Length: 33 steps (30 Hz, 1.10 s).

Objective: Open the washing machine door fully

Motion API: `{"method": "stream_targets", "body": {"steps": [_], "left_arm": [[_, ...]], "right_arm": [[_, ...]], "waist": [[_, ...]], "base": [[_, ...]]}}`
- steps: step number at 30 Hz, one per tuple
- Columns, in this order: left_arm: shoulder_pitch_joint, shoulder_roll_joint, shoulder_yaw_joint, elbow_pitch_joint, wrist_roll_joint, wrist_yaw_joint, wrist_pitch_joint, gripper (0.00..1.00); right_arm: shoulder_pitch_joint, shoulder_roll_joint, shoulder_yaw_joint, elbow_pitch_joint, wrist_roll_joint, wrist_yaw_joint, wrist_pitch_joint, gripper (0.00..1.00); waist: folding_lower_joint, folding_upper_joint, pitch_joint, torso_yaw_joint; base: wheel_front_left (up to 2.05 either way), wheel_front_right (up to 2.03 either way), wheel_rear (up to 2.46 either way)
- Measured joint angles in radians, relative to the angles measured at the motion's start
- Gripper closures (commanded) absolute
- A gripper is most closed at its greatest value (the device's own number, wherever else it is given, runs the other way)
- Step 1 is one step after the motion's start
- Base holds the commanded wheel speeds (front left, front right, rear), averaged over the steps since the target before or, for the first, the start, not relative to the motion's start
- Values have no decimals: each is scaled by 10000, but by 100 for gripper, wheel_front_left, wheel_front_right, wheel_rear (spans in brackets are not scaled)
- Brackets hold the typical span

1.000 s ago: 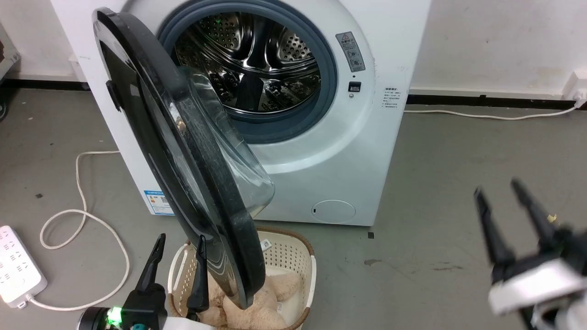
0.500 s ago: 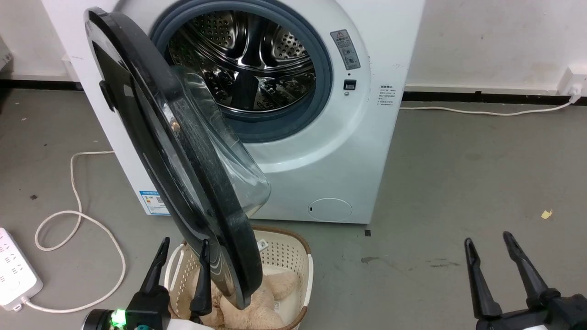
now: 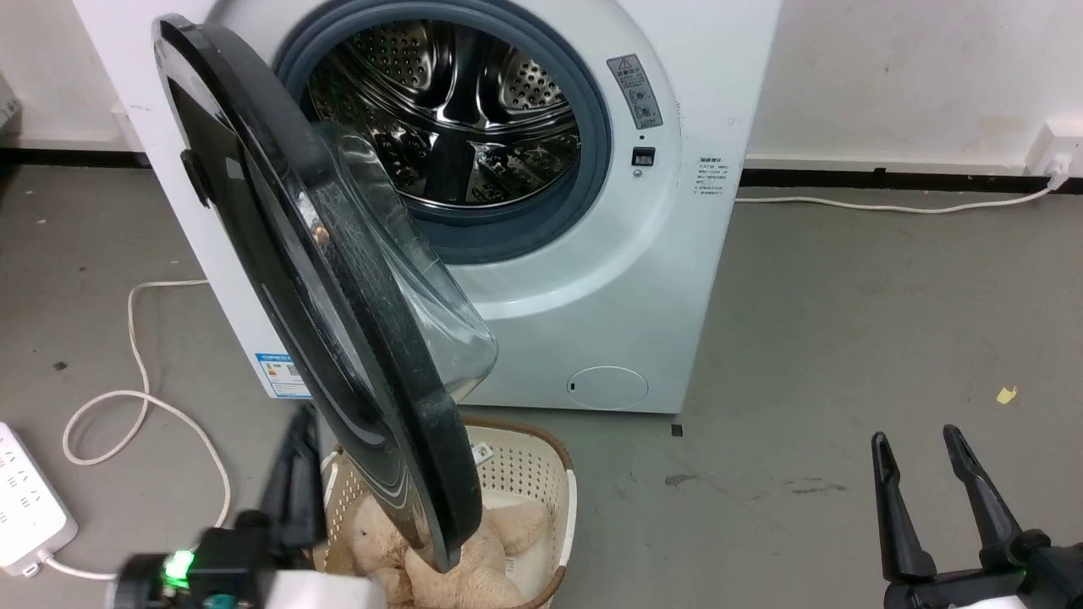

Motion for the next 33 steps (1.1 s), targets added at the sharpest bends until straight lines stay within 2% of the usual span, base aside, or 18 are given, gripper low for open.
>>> {"method": "stream_targets", "body": {"steps": [5, 9, 13, 19, 26, 33], "left_arm": [[-280, -134, 376, -1561, -274, 295, -2, 100], [-762, -174, 370, -2667, -326, 316, -8, 100], [-967, -194, -77, -3003, -278, 199, -12, 100], [-847, -186, -1315, -2721, 232, -182, 215, 100], [-405, -201, -2476, -1845, 272, -681, 744, 100], [-408, -301, -2734, -274, -92, -637, 1104, 100]], "right_arm": [[-5, 2, 4, 4, 0, 0, 0, 0], [-24, 4, -2, 15, 19, 0, 0, 0], [-30, 4, 33, 56, 63, 0, 0, 0], [-41, 6, 6, 105, 69, 0, 0, 0], [-147, 6, -79, 167, 69, 0, 0, 0], [-221, 8, -25, 228, 71, 0, 0, 0]], "waist": [[0, 0, -85, 2], [0, 0, -115, -15], [0, 0, -107, -69], [0, 0, -79, -212], [0, 0, 40, -282], [0, 0, 201, -338]], "base": [[0, 0, 0], [0, 0, 0], [0, 0, 0], [0, 0, 0], [0, 0, 0], [0, 0, 0]]}}
